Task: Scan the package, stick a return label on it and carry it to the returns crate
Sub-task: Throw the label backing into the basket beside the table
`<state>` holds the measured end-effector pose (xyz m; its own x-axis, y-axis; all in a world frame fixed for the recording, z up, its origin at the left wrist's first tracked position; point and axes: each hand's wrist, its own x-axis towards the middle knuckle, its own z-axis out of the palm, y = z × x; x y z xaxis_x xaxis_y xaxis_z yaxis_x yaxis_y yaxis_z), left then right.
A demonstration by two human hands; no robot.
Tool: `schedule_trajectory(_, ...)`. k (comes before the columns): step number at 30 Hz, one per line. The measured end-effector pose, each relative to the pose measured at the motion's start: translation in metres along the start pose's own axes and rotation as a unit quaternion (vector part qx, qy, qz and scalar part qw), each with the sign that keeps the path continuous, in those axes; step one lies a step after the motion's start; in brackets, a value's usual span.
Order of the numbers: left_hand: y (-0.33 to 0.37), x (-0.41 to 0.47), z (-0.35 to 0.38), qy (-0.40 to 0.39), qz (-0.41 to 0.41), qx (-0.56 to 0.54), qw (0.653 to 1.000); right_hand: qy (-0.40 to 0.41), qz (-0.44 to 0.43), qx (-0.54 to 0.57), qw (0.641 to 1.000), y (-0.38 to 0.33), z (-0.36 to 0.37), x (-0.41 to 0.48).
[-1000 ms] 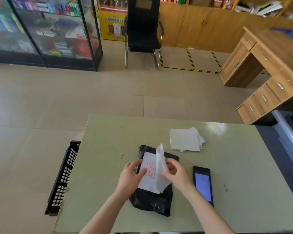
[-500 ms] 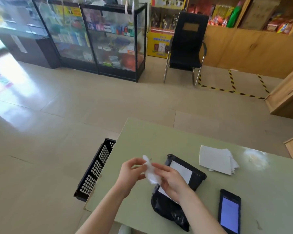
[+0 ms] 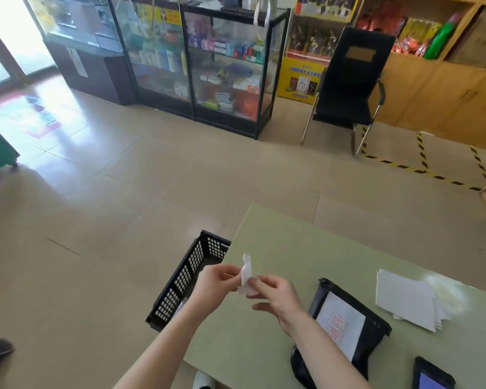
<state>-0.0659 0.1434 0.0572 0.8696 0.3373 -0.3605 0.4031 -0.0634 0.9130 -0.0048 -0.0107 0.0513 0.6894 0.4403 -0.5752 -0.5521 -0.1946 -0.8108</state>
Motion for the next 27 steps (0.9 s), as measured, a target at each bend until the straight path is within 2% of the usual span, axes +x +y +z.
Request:
schedule_trajectory(3,-0.01,0.015,-0.027,-0.03,-0.022,-0.073,0.997,0.08,-0.009,-0.037,0.996,-0.004,0.024,0.025)
schedule_trajectory(5,-0.02,0.027,-0.043,-0.02,-0.034,-0.057,0.998,0.096,-0.021,-0.08,0.992,-0.007,0.042,0.041)
schedule_trajectory(10,-0.052,0.063,-0.081,0.089,-0.045,0.0,0.995,0.027,0.003,-0.104,0.994,-0.007,0.084,0.082)
schedule_trajectory(14,-0.076,0.092,-0.11,0.162,-0.036,0.107,0.98,0.055,0.006,-0.206,0.977,0.005,0.095,0.116)
schedule_trajectory(17,-0.089,0.113,-0.123,0.145,-0.044,0.177,0.972,0.062,0.003,-0.25,0.966,0.009,0.1,0.135)
schedule_trajectory(22,-0.108,0.141,-0.129,0.123,-0.072,0.236,0.961,0.097,0.003,-0.253,0.963,0.011,0.1,0.153)
schedule_trajectory(27,-0.12,0.157,-0.128,0.097,-0.088,0.247,0.96,0.124,0.002,-0.253,0.96,0.02,0.092,0.162)
